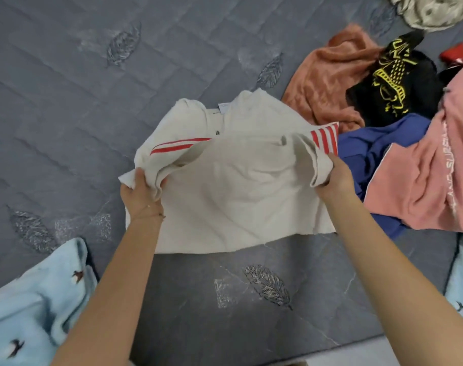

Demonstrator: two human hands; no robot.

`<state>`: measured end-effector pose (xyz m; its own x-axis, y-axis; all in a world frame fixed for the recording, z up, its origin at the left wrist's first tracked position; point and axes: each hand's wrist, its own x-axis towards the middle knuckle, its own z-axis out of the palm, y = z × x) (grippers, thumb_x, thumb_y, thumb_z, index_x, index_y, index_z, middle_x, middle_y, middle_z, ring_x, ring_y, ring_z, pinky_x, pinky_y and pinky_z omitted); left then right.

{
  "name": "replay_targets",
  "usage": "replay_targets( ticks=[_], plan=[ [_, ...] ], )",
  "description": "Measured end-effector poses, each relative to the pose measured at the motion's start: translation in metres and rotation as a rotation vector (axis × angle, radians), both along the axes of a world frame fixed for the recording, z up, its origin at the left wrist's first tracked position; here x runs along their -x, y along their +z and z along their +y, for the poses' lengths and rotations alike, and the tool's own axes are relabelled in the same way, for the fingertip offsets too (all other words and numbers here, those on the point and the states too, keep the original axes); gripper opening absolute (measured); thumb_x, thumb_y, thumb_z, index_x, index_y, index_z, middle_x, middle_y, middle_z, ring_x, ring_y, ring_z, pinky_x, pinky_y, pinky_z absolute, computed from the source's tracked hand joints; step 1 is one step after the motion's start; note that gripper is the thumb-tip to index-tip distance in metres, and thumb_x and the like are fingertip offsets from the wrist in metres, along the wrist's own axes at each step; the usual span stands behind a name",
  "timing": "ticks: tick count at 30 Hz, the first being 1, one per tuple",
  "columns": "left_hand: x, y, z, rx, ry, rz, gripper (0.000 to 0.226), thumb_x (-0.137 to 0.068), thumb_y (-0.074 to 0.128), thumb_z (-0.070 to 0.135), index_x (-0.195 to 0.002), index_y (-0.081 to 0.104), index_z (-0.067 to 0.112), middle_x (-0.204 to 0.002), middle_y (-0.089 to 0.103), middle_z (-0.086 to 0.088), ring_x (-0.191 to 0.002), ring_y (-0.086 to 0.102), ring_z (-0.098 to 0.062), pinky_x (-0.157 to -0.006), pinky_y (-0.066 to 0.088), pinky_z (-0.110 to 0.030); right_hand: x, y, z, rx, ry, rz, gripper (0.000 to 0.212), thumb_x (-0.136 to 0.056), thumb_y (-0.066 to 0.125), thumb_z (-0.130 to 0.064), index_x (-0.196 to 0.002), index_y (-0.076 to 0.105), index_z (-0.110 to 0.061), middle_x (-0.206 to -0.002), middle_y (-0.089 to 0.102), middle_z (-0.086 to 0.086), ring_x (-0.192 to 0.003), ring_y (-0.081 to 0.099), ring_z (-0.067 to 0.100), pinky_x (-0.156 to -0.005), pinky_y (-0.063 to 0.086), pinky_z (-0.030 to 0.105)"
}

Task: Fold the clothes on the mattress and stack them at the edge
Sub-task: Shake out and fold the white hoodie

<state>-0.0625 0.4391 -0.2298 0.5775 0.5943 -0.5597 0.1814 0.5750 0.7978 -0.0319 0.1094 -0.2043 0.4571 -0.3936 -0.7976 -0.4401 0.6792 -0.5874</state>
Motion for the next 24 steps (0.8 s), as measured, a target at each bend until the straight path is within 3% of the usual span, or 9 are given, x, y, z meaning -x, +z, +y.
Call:
replay_targets(
  ticks=[4, 6, 9, 12, 14, 16, 18, 20, 24],
  plan=[
    [-0.037, -0.002, 0.013, 0.07, 0.052, -0.009, 0.008, -0.099, 0.047, 0.006, -0.102, 0.053, 0.001, -0.103, 0.061, -0.012, -0.086, 0.068, -0.017, -0.07, 0.059, -0.032, -0.034, -0.004, -0.005, 0.044, -0.022, -0.058, 0.006, -0.098, 0.053, -0.012, -0.102, 0.057, -0.011, -0.088, 0.063, 0.0, -0.07, 0.063, 0.01, -0.059, 0.054, 0.022],
    [-0.04, -0.006, 0.01, 0.09, -0.014, 0.01, 0.016, -0.102, 0.045, 0.013, -0.115, 0.05, 0.006, -0.115, 0.059, -0.009, -0.099, 0.066, -0.016, -0.084, 0.057, -0.033, -0.038, -0.007, -0.004, 0.031, 0.007, -0.118, 0.009, -0.099, 0.051, -0.012, -0.091, 0.056, -0.014, -0.08, 0.057, 0.0, -0.061, 0.058, 0.01, -0.066, 0.057, 0.025],
    [-0.04, -0.017, -0.003, -0.052, -0.167, 0.056, 0.047, -0.103, 0.039, 0.018, -0.147, 0.022, 0.013, -0.132, 0.049, -0.004, -0.122, 0.052, -0.015, -0.103, 0.044, -0.031, -0.046, -0.018, -0.001, 0.21, 0.184, -0.167, 0.02, -0.098, 0.052, -0.008, -0.116, 0.049, -0.016, -0.099, 0.055, 0.001, -0.081, 0.058, 0.01, -0.084, 0.053, 0.024],
    [-0.035, -0.028, -0.016, -0.551, -0.507, 0.083, 0.054, -0.1, 0.047, 0.012, -0.148, 0.023, 0.017, -0.146, 0.04, -0.004, -0.135, 0.04, -0.017, -0.112, 0.034, -0.033, -0.055, -0.031, 0.002, 0.56, 0.534, -0.126, 0.049, -0.094, 0.06, -0.013, -0.139, 0.041, -0.014, -0.136, 0.049, 0.004, -0.121, 0.05, 0.016, -0.102, 0.043, 0.029],
    [-0.036, -0.042, -0.018, -0.986, -0.797, 0.121, 0.055, -0.098, 0.052, 0.018, -0.148, 0.029, 0.018, -0.153, 0.031, -0.005, -0.143, 0.025, -0.021, -0.119, 0.019, -0.039, -0.06, -0.043, 0.002, 0.776, 0.783, -0.139, 0.053, -0.092, 0.064, -0.016, -0.14, 0.042, -0.013, -0.143, 0.045, 0.002, -0.131, 0.042, 0.018, -0.109, 0.036, 0.031],
    [-0.04, -0.055, -0.018, -1.245, -0.987, 0.247, 0.057, -0.097, 0.052, 0.03, -0.149, 0.029, 0.024, -0.159, 0.017, -0.006, -0.148, 0.005, -0.026, -0.119, -0.001, -0.042, -0.065, -0.055, 0.004, 0.948, 1.007, -0.164, 0.058, -0.089, 0.068, -0.021, -0.141, 0.043, -0.011, -0.146, 0.043, 0.003, -0.137, 0.036, 0.021, -0.115, 0.026, 0.033],
    [-0.048, -0.062, -0.014, -1.254, -1.044, 0.397, 0.06, -0.097, 0.047, 0.043, -0.151, 0.023, 0.031, -0.161, 0.006, -0.005, -0.148, -0.005, -0.025, -0.117, -0.008, -0.043, -0.073, -0.064, 0.007, 1.143, 1.213, -0.205, 0.06, -0.089, 0.069, -0.025, -0.141, 0.044, -0.007, -0.146, 0.043, 0.011, -0.139, 0.033, 0.029, -0.118, 0.015, 0.035],
    [-0.058, -0.067, -0.007, -1.231, -1.096, 0.487, 0.063, -0.097, 0.04, 0.051, -0.152, 0.014, 0.034, -0.162, 0.002, -0.003, -0.148, -0.007, -0.023, -0.117, -0.008, -0.044, -0.083, -0.072, 0.009, 1.325, 1.374, -0.227, 0.06, -0.09, 0.065, -0.032, -0.14, 0.044, -0.005, -0.139, 0.046, 0.017, -0.134, 0.036, 0.037, -0.115, 0.018, 0.04],
    [-0.078, -0.069, -0.001, -1.159, -1.126, 0.543, 0.061, -0.098, 0.03, 0.054, -0.152, 0.008, 0.037, -0.162, 0.001, 0.003, -0.148, -0.006, -0.017, -0.117, -0.009, -0.047, -0.102, -0.082, 0.019, 1.391, 1.472, -0.174, 0.067, -0.093, 0.054, -0.045, -0.149, 0.032, -0.015, -0.153, 0.028, 0.015, -0.143, 0.02, 0.035, -0.115, 0.015, 0.046]
  ],
)
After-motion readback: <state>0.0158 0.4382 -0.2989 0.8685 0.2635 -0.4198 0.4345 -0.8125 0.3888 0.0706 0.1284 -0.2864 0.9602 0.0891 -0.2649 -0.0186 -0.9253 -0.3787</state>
